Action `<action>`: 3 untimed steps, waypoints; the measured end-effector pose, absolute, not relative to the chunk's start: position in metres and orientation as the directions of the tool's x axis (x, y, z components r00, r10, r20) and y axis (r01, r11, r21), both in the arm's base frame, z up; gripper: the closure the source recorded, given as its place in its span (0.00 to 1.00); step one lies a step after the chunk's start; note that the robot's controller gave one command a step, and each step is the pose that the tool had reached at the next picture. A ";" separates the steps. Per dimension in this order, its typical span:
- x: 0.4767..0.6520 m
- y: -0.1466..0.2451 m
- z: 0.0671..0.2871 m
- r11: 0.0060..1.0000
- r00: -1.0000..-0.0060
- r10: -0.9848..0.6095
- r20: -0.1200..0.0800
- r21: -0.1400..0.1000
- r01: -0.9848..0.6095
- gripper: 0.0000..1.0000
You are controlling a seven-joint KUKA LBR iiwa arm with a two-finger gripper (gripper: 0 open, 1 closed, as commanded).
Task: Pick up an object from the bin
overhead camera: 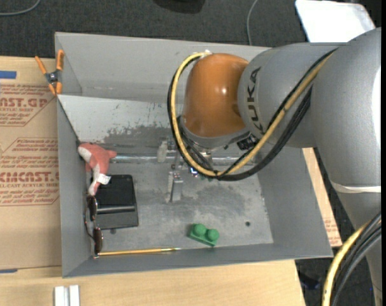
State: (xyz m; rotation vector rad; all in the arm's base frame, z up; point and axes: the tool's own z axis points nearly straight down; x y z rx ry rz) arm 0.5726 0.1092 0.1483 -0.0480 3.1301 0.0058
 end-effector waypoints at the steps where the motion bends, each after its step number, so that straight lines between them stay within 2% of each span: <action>1: 0.593 0.122 0.154 0.997 -0.997 -0.071 -0.012 0.004 -0.071 0.00; 2: 0.580 0.161 0.154 0.933 -0.933 -0.361 -0.013 0.000 -0.361 0.00; 3: 0.569 0.217 0.117 0.895 -0.894 -0.447 -0.016 -0.002 -0.447 0.00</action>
Offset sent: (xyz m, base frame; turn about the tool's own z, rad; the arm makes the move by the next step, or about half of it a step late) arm -0.0023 0.0795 0.0063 -0.5048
